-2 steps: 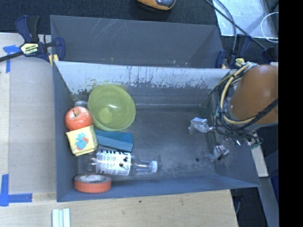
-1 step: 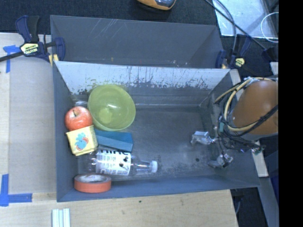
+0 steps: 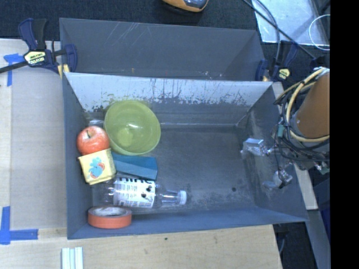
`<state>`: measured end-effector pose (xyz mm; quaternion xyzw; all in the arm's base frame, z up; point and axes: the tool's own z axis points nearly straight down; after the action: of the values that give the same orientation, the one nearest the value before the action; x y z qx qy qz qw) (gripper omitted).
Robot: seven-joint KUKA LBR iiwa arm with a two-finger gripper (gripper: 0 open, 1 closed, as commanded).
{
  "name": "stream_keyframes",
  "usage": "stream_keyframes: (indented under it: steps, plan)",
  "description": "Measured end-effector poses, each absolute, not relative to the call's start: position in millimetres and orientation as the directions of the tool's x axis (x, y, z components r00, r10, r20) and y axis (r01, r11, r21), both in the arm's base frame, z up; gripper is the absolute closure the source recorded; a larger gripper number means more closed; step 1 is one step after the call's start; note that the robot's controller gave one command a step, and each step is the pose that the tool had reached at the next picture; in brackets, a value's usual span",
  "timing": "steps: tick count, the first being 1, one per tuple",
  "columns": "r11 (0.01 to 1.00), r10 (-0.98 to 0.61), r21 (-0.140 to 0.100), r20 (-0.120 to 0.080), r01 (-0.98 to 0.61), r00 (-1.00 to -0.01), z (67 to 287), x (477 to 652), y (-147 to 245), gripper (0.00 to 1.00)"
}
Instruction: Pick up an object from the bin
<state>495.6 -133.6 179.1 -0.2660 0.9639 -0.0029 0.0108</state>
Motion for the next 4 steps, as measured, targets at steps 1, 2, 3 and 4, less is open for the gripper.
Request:
stream_keyframes:
  steps: [1,2,3,4]
  plan:
    - [0.807,-0.591,-0.009,-0.017,-0.591,-0.807,168.8,506.9,-143.3,0.00]
    - [0.805,-0.593,-0.012,-0.019,-0.593,-0.805,149.4,498.7,-133.4,0.00]
    - [0.617,-0.787,-0.019,-0.017,-0.787,-0.617,145.7,526.7,-149.3,0.00]
    - [0.791,-0.612,-0.010,-0.022,-0.612,-0.791,178.8,519.7,-136.8,0.00]
